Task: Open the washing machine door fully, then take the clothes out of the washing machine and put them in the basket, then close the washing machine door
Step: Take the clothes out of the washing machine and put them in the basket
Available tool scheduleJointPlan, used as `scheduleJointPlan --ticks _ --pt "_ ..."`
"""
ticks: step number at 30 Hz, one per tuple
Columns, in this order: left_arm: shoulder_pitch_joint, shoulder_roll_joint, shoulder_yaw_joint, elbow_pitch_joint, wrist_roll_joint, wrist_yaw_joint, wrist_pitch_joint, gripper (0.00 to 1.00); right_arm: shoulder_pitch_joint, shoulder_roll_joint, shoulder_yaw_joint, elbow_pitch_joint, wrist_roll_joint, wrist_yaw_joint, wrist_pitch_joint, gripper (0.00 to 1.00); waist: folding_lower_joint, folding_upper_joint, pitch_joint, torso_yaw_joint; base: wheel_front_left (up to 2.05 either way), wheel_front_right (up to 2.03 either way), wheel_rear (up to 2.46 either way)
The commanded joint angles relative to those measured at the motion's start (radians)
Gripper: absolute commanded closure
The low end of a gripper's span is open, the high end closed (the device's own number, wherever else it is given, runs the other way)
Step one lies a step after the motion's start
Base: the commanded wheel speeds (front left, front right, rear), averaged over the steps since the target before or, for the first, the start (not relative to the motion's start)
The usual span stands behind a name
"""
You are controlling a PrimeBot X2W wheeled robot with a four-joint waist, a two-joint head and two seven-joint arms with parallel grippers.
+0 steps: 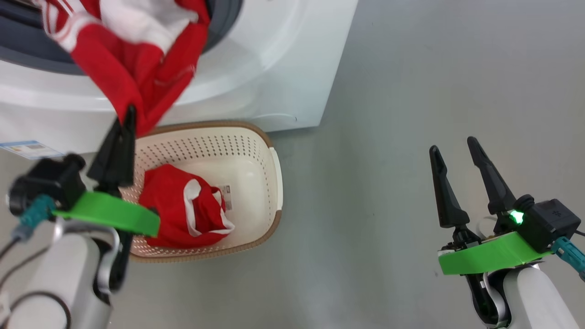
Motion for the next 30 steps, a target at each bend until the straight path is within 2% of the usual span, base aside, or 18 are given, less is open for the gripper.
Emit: scheduleJointPlan --ticks 1,15,24,30 --pt "0.018 0.028 0.035 -0.031 0.005 0.009 -0.008 1.00 0.016 -0.005 0.016 -0.020 0.007 0.005 -0.006 0.00 0.0000 0.0000 -0.029 0.015 0.00 0.00 0.00" --pt "0.228 -0.007 0.006 -0.200 -0.005 0.050 0.003 1.00 0.066 -0.005 0.008 -0.010 0.012 0.005 -0.006 0.00 0.0000 0.0000 -0.157 0.041 0.00 0.00 0.00" --pt "0.335 -0.011 -0.002 -0.349 -0.017 0.094 0.033 1.00 0.084 -0.005 0.001 -0.014 0.014 0.005 -0.006 0.00 0.0000 0.0000 -0.184 0.046 0.00 0.00 0.00" --pt "0.353 -0.016 -0.004 -0.368 -0.032 0.103 0.047 1.00 0.086 -0.005 -0.005 -0.023 0.011 0.005 -0.006 0.00 0.0000 0.0000 -0.175 0.048 0.00 0.00 0.00"
